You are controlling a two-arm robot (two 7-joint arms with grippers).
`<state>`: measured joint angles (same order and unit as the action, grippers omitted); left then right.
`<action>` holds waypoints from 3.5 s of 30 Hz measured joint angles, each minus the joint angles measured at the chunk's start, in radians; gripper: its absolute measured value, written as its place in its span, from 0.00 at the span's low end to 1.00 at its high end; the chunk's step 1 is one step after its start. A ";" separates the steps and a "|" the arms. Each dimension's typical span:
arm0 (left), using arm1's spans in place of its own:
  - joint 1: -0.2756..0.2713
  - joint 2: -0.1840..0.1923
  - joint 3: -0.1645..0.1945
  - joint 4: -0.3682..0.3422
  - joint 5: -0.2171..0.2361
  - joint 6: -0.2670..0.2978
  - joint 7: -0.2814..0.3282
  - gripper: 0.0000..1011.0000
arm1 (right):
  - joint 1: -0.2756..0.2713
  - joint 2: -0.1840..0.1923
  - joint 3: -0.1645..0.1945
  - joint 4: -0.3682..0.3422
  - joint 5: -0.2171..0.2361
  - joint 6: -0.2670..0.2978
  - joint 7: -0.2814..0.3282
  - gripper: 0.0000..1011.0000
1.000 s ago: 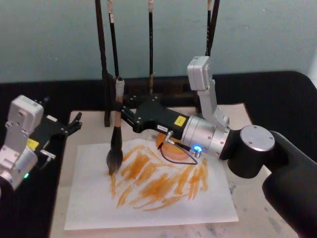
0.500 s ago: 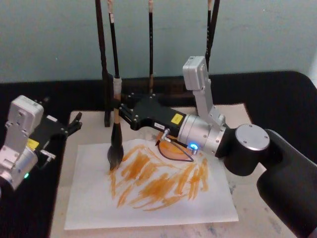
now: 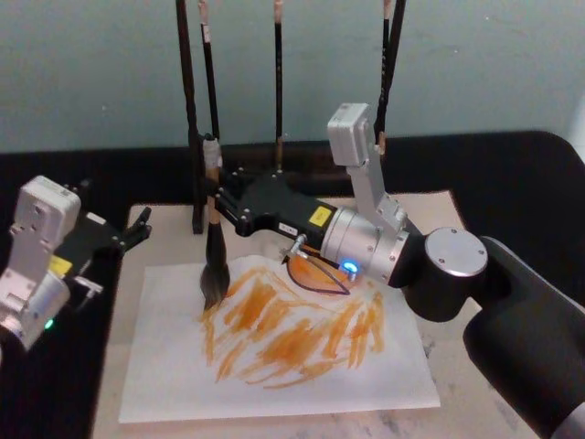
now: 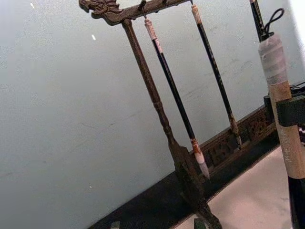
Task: Pick up the brush from the inkstone, write on the paper, then place the brush back to its original position.
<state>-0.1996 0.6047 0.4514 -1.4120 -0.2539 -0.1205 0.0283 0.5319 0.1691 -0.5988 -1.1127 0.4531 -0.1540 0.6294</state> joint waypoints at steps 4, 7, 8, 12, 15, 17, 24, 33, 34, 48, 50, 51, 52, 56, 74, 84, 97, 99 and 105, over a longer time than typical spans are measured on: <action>0.000 0.000 0.000 0.000 0.000 0.000 0.000 0.99 | 0.001 -0.006 0.004 0.007 -0.009 -0.007 -0.004 0.17; 0.000 0.000 0.000 0.000 0.000 0.000 0.000 0.99 | 0.001 -0.009 0.009 0.009 -0.015 -0.011 -0.007 0.17; 0.000 0.000 0.000 0.000 0.000 0.000 0.000 0.99 | 0.001 -0.009 0.010 0.009 -0.016 -0.011 -0.007 0.17; 0.000 0.000 0.000 0.000 0.000 0.000 0.000 0.99 | 0.000 -0.012 0.016 0.009 -0.021 -0.016 -0.010 0.17; 0.000 0.000 0.000 0.000 0.000 0.000 0.000 0.99 | -0.002 -0.014 0.019 0.009 -0.026 -0.020 -0.013 0.17; 0.000 0.000 0.000 0.000 0.000 0.000 0.000 0.99 | -0.004 -0.015 0.021 0.007 -0.031 -0.023 -0.015 0.17; 0.000 0.000 0.000 0.000 0.000 0.000 0.000 0.99 | -0.015 -0.012 0.035 -0.014 -0.037 -0.028 -0.025 0.17; 0.000 0.000 0.000 0.000 0.000 0.000 0.000 0.99 | -0.048 0.012 0.062 -0.093 -0.016 -0.023 -0.031 0.17; 0.000 0.000 0.000 0.000 0.000 0.000 0.000 0.99 | -0.052 0.014 0.065 -0.100 -0.013 -0.022 -0.033 0.17; 0.000 0.000 0.000 0.000 0.000 0.000 0.000 0.99 | -0.157 0.074 0.161 -0.260 0.082 0.037 -0.112 0.17; 0.000 0.000 0.000 0.000 0.000 0.000 0.000 0.99 | -0.174 0.082 0.181 -0.281 0.105 0.053 -0.126 0.17; 0.000 0.000 0.000 0.000 0.000 0.000 0.000 0.99 | -0.180 0.085 0.188 -0.287 0.114 0.059 -0.132 0.17; 0.000 0.000 0.000 0.000 0.000 0.000 0.000 0.99 | -0.185 0.087 0.194 -0.292 0.122 0.064 -0.137 0.17; 0.000 0.000 0.000 0.000 0.000 0.000 0.000 0.99 | -0.207 0.096 0.226 -0.312 0.164 0.090 -0.165 0.17; 0.000 0.000 0.000 0.000 0.000 0.000 0.000 0.99 | -0.258 0.081 0.364 -0.285 0.429 0.259 -0.319 0.17; 0.000 0.000 0.000 0.000 0.000 0.000 0.000 0.99 | -0.255 0.065 0.396 -0.230 0.534 0.311 -0.384 0.17; 0.000 0.000 0.000 0.000 0.000 0.000 0.000 0.99 | -0.232 0.064 0.411 -0.163 0.617 0.336 -0.412 0.17; 0.000 0.000 0.000 0.000 0.000 0.000 0.000 0.99 | -0.225 0.063 0.411 -0.148 0.629 0.337 -0.414 0.17; 0.000 0.000 0.000 0.000 0.000 0.000 0.000 0.99 | -0.210 0.063 0.404 -0.119 0.656 0.345 -0.418 0.17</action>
<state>-0.1995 0.6047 0.4514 -1.4120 -0.2540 -0.1205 0.0283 0.3220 0.2318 -0.1946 -1.2315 1.1094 0.1908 0.2110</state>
